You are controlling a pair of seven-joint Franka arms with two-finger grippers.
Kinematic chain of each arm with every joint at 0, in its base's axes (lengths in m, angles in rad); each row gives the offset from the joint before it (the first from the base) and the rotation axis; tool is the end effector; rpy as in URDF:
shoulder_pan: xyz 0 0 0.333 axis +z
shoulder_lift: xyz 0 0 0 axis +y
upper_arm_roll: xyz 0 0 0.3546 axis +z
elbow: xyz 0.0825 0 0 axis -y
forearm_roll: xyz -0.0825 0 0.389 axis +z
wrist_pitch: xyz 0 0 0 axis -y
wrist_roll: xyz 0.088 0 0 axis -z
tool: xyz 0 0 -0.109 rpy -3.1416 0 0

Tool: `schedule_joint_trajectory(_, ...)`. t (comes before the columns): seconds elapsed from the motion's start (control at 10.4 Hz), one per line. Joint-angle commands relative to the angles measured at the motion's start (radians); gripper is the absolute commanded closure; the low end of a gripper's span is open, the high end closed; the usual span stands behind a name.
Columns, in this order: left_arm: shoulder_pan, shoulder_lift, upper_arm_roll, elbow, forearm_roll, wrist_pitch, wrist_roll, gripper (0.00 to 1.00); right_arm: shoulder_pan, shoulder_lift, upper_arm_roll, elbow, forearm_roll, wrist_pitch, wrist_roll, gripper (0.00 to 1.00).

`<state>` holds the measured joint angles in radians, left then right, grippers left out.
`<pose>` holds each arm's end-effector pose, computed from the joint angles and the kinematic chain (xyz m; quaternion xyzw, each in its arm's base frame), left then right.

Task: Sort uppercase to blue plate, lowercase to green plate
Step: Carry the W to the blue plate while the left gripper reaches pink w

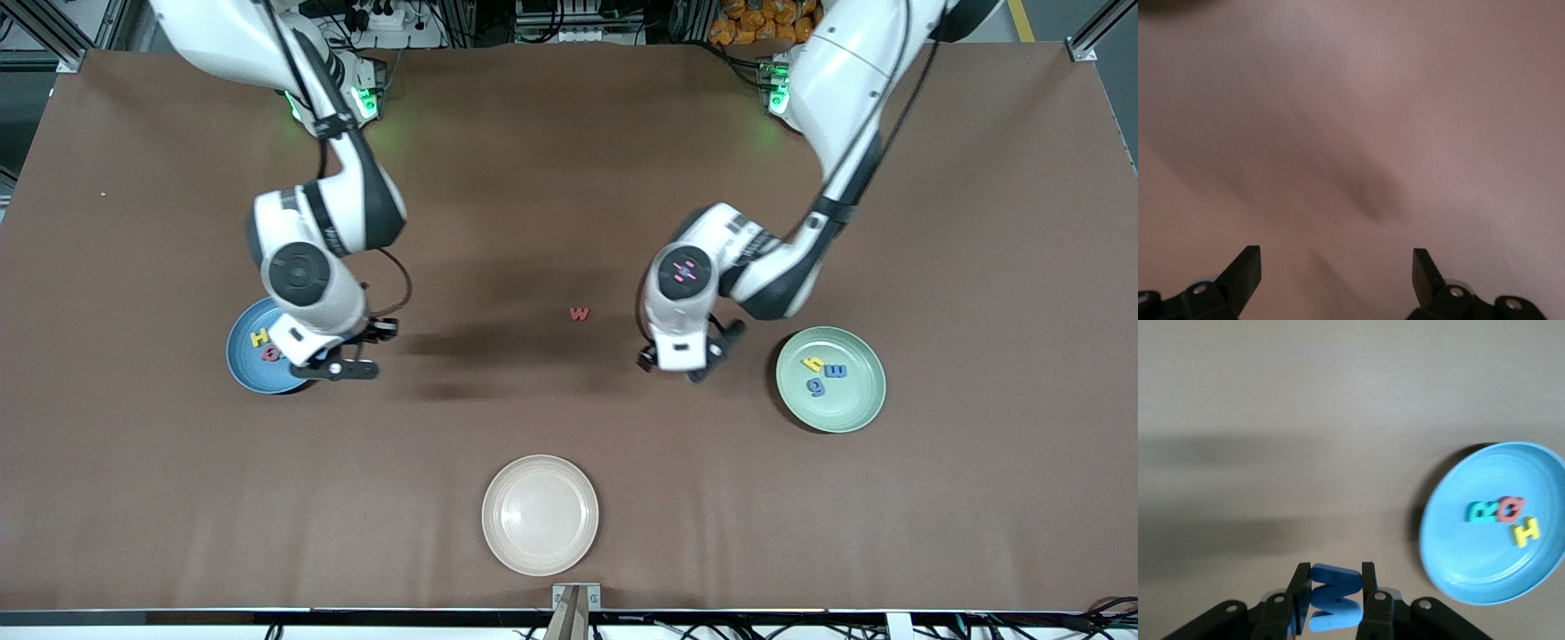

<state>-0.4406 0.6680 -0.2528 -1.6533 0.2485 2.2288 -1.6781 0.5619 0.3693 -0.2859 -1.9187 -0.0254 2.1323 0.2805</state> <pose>0.5621 -0.4252 0.2502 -0.9057 -0.4223 -0.0035 0.0363 0.5962 0.1790 0.3278 0.9955 0.0108 -0.0510 0.0787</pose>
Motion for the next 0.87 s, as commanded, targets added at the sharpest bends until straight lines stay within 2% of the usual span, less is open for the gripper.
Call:
schedule_joint_trajectory(0.0, -0.087, 0.025, 0.01, 0.035, -0.009, 0.032, -0.232, 0.0, -0.046, -0.098, -0.048, -0.156, -0.001, 0.087, -0.171, 1.0)
schedule_joint_trajectory(0.29, -0.125, 0.051, 0.01, 0.041, -0.023, 0.103, -0.469, 0.0, -0.063, -0.098, -0.159, -0.267, 0.001, 0.257, -0.374, 1.0)
schedule_joint_trajectory(0.48, -0.124, 0.079, 0.01, 0.041, -0.031, 0.147, -0.608, 0.0, -0.111, -0.084, -0.162, -0.301, 0.002, 0.345, -0.447, 1.0)
schedule_joint_trajectory(0.77, -0.124, 0.09, 0.01, 0.044, -0.049, 0.15, -0.727, 0.0, -0.122, -0.069, -0.162, -0.364, 0.002, 0.463, -0.457, 1.0)
